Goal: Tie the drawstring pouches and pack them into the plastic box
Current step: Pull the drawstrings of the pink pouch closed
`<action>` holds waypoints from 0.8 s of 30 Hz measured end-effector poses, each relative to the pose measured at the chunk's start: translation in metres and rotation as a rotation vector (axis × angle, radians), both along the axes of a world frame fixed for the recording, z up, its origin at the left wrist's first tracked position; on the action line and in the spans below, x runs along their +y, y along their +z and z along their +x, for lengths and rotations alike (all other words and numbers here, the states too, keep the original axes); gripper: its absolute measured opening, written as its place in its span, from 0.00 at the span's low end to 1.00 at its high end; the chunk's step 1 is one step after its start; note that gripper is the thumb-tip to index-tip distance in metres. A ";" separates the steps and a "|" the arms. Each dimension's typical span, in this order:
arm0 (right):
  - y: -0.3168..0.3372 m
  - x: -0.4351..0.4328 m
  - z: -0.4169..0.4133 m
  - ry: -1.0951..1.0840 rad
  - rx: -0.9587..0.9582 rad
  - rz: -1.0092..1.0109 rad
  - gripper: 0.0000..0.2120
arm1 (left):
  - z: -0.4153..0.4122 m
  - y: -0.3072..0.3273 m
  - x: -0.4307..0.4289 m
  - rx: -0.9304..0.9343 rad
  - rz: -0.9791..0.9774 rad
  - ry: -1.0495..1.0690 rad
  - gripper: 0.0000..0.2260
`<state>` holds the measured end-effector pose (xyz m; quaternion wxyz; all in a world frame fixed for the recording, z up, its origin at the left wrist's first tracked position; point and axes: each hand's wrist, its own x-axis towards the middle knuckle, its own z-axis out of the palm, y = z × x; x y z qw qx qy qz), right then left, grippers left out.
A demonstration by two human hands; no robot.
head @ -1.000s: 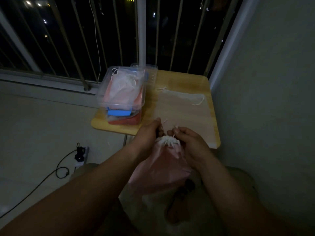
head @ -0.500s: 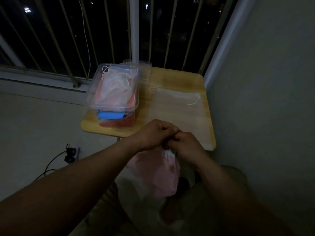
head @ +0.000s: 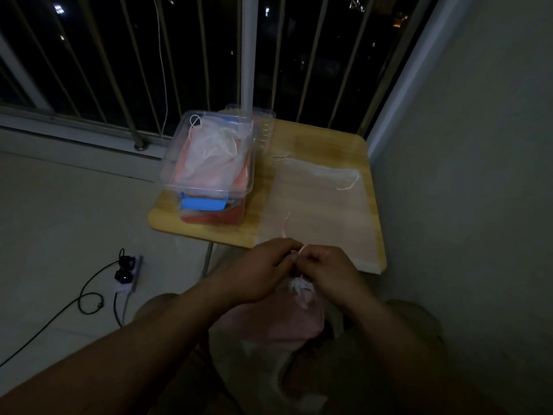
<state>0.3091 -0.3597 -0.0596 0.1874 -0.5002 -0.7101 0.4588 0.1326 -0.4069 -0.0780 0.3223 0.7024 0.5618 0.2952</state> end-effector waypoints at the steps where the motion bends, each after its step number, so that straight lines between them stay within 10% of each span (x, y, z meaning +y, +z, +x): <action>1: 0.001 -0.001 0.000 -0.006 0.008 -0.005 0.09 | 0.000 0.002 0.000 0.015 0.010 0.001 0.14; 19: 0.012 -0.004 0.012 -0.086 -0.035 0.158 0.07 | 0.011 0.029 -0.002 0.347 0.081 0.122 0.09; 24: 0.018 -0.003 0.013 -0.044 -0.035 0.175 0.07 | 0.011 0.043 0.005 -0.035 -0.266 0.137 0.12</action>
